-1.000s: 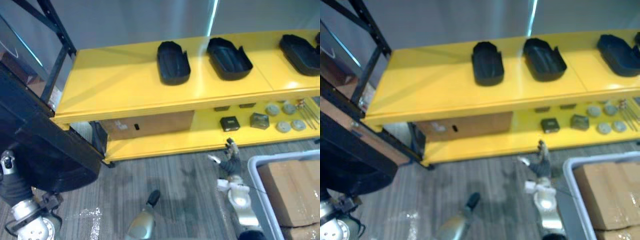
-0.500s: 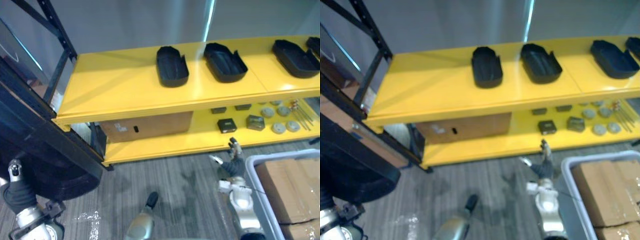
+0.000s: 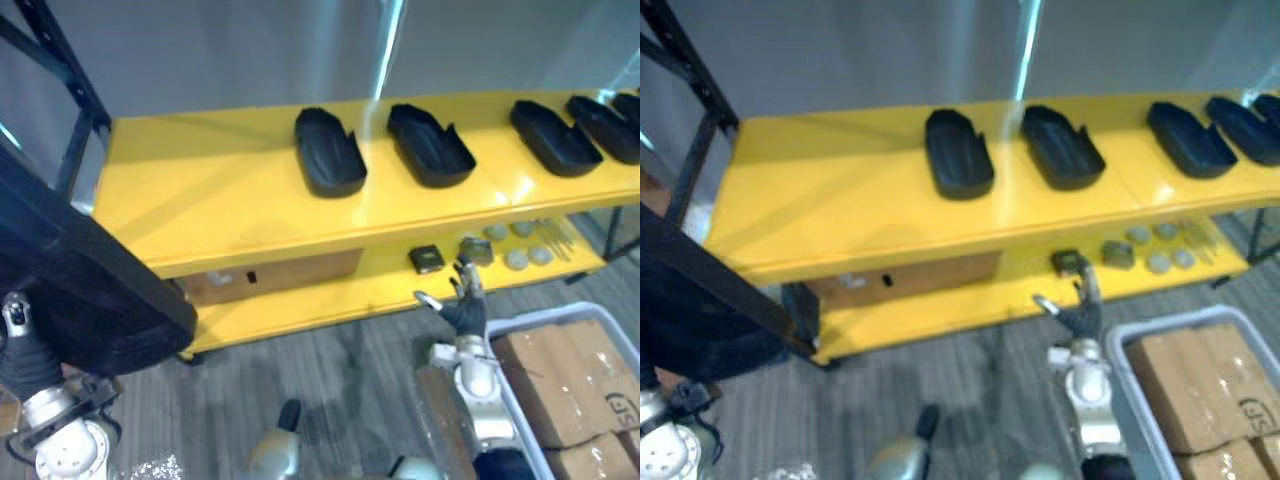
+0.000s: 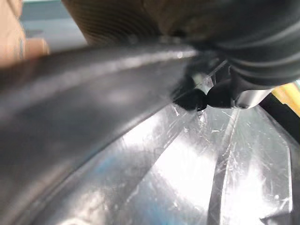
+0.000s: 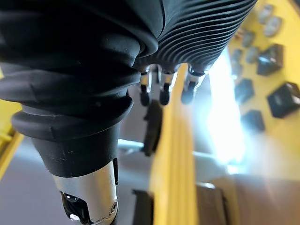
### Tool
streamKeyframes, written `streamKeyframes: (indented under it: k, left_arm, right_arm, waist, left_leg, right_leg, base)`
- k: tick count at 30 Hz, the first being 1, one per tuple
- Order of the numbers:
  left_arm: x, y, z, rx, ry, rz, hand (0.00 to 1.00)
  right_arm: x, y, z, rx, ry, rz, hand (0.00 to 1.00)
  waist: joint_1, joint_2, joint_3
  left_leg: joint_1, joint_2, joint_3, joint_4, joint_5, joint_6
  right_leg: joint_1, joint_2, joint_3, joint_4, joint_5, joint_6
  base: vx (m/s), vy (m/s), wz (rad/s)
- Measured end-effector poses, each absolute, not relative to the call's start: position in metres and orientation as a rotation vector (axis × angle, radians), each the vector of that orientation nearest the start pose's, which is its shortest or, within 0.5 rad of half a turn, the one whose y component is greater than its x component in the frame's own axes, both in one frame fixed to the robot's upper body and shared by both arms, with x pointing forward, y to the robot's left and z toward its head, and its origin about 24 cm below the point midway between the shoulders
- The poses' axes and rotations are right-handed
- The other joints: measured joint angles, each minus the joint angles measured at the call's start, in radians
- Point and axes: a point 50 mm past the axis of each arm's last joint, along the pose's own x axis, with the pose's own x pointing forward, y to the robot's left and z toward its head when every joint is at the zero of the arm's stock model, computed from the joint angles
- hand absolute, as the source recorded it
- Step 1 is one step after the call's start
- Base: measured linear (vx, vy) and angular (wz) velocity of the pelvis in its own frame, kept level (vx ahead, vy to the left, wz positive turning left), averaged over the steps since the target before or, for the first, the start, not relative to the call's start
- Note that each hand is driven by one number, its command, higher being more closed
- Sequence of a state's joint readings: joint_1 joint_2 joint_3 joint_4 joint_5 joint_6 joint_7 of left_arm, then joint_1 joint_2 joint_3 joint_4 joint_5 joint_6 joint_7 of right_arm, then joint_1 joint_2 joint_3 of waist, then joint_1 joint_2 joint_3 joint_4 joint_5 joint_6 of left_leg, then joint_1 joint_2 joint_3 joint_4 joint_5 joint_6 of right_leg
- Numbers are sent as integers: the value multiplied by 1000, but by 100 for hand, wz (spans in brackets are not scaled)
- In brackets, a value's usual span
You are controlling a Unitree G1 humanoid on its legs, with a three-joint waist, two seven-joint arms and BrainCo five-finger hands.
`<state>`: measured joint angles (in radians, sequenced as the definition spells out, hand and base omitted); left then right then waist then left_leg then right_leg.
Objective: Walk over and take plastic housings, then place them on the shelf
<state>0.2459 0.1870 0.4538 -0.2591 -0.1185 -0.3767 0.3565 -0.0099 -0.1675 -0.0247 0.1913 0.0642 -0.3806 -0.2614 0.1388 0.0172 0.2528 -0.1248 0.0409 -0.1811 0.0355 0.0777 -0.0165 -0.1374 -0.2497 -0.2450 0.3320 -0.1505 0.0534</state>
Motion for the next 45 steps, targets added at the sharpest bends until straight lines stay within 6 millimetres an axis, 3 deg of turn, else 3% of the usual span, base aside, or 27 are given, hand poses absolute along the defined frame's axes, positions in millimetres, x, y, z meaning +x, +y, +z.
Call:
streamKeyframes:
  k: [1, 2, 4, 5, 6, 7, 8, 11, 12, 14, 18, 20, 24, 29, 32, 34, 38, 45]
  left_arm:
    - [164, 295, 113, 175, -495, 764, 100]
    - [168, 291, 111, 152, -488, 756, 100]
    - [171, 286, 109, 145, -488, 743, 100]
    - [170, 286, 109, 140, -491, 751, 100]
    - [167, 284, 105, 123, -480, 761, 100]
    - [165, 283, 104, 123, -477, 765, 100]
    - [162, 283, 101, 122, -460, 774, 100]
    - [154, 279, 102, 121, -460, 768, 100]
    - [155, 275, 105, 116, -473, 748, 100]
    - [156, 272, 105, 112, -473, 735, 100]
    - [148, 274, 98, 127, -429, 743, 100]
    - [147, 271, 95, 128, -413, 738, 100]
    - [145, 270, 92, 143, -390, 715, 100]
    - [148, 269, 93, 227, -372, 618, 100]
    - [163, 274, 106, 309, -379, 513, 100]
    - [180, 276, 121, 388, -405, 435, 100]
    - [227, 289, 151, 551, -386, 311, 100]
    - [294, 327, 190, 682, -237, 379, 100]
  right_arm:
    - [246, -204, 44, -83, -222, -288, 0]
    - [240, -207, 45, -85, -228, -302, 0]
    - [230, -212, 46, -90, -233, -322, 0]
    - [227, -215, 50, -98, -254, -327, 0]
    - [226, -221, 52, -119, -265, -335, 0]
    - [226, -224, 54, -127, -272, -343, 0]
    - [225, -231, 56, -145, -277, -359, 0]
    - [217, -243, 64, -177, -322, -425, 0]
    - [212, -249, 65, -206, -328, -447, 0]
    - [210, -251, 64, -199, -323, -452, 0]
    - [188, -244, 35, -127, -201, -476, 0]
    - [171, -242, 4, -98, -59, -504, 0]
    - [155, -240, -39, -110, 150, -536, 0]
    - [134, -246, -71, -156, 349, -565, 0]
    - [121, -254, -82, -182, 428, -583, 0]
    - [113, -258, -89, -196, 484, -586, 0]
    - [103, -264, -99, -247, 576, -527, 0]
    - [97, -269, -105, -266, 648, -458, 0]
  waist:
    - [-11, 0, 0]
    - [-47, 0, 0]
    - [-62, -8, -4]
    - [-72, -25, -8]
    - [-80, -8, -7]
    - [-80, -10, -7]
    - [-76, 29, -14]
    - [-86, 44, -39]
    - [-87, 53, -44]
    - [-84, 54, -45]
    - [-100, -3, -54]
    - [-105, -15, -61]
    - [-106, 4, -69]
    - [-121, 38, -92]
    - [-129, 59, -104]
    - [-131, 58, -104]
    - [-150, 55, -104]
    - [-200, 40, -84]
  left_leg:
    - [-9, -5, -11, 4, 0, 0]
    - [-28, -28, -59, 10, -3, -5]
    - [-28, -51, -85, 8, -10, -15]
    - [-22, -69, -83, 2, -17, -25]
    - [-11, -57, -62, -5, -21, -33]
    - [-21, -42, -23, 13, -25, -28]
    - [-24, -3, 21, 27, -17, -40]
    - [-24, 47, 87, -23, 8, -51]
    - [-30, 58, 108, -48, 57, -67]
    - [-15, 55, 117, -91, 80, -90]
    - [23, 20, 134, -114, 81, -88]
    - [36, -3, 133, -116, 76, -80]
    - [47, -12, 136, -124, 58, -66]
    - [45, 5, 195, -123, 69, -60]
    - [30, 15, 241, -123, 72, -57]
    - [32, 17, 252, -123, 74, -55]
    - [31, 26, 309, -124, 75, -55]
    - [19, 35, 393, -123, 87, -56]
  right_leg:
    - [0, 17, 40, -50, 6, 10]
    - [13, 53, 135, -132, 13, 28]
    - [48, 70, 157, -152, 1, 41]
    - [88, 80, 165, -177, 9, 55]
    - [106, 75, 130, -188, 30, 54]
    - [113, 75, 108, -188, 53, 57]
    - [146, 96, 63, -193, 57, 60]
    - [197, 117, -42, -225, 63, 62]
    - [196, 123, -66, -225, 62, 61]
    - [195, 118, -77, -224, 60, 61]
    - [220, 79, -81, -215, 34, 80]
    - [234, 57, -86, -203, 16, 85]
    - [248, 53, -91, -203, 8, 90]
    - [261, 56, -114, -208, 14, 96]
    - [259, 58, -121, -224, 28, 98]
    - [258, 58, -114, -227, 29, 99]
    - [235, 57, -73, -236, 40, 100]
    - [151, 49, 23, -200, 45, 101]
  base:
    - [62, -122, 81]
    - [53, -178, 100]
    - [57, -253, 100]
    - [55, -295, 101]
    - [48, -245, 95]
    - [46, -183, 84]
    - [89, -169, 70]
    - [145, -172, 88]
    - [136, -102, 82]
    - [131, -27, 26]
    - [97, 4, 5]
    - [42, 32, 11]
    - [-62, 10, 5]
    - [-55, -8, 14]
    - [-25, 0, 6]
    - [-12, 1, -5]
    - [-7, 8, -28]
    - [19, 5, -32]
